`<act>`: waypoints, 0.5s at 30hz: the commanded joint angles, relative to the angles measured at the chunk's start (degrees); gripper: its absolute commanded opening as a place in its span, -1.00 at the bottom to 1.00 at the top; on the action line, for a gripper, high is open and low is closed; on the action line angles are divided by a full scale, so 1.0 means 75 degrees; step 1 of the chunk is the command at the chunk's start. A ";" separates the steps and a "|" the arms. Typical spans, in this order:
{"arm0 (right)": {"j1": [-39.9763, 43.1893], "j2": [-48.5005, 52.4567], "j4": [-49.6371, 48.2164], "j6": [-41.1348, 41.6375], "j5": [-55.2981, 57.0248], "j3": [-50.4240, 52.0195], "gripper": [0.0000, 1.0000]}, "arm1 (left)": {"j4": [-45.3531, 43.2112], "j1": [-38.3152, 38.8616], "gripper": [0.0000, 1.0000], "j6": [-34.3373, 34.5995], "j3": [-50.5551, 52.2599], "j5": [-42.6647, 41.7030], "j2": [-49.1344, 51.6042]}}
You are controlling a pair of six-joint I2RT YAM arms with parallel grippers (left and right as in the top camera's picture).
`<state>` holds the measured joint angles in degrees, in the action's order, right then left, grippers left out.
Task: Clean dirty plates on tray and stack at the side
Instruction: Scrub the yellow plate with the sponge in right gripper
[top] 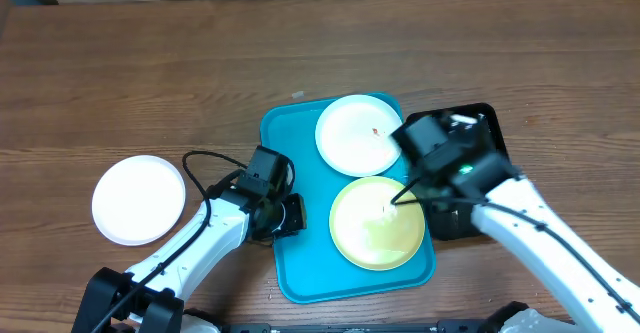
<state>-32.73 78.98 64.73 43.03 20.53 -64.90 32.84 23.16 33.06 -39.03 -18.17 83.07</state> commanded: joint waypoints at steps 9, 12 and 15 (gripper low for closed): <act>0.3605 0.0557 -0.1358 -0.2634 -0.3386 0.0793 -0.92 | -0.0227 0.1323 -0.08 -0.1355 -0.0816 -0.0335 0.0026; 0.3960 0.0868 -0.1603 -0.2920 -0.3835 0.1055 -0.85 | -0.0242 0.1763 0.05 -0.1154 -0.0816 0.0452 0.0029; 0.4083 0.1046 -0.1906 -0.2911 -0.3844 0.1256 -0.62 | -0.0294 0.1973 0.07 -0.0906 -0.0813 0.0729 0.0099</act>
<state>-2.76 86.43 51.99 24.60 -3.55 -56.49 31.07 36.77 25.12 -44.36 -17.72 83.07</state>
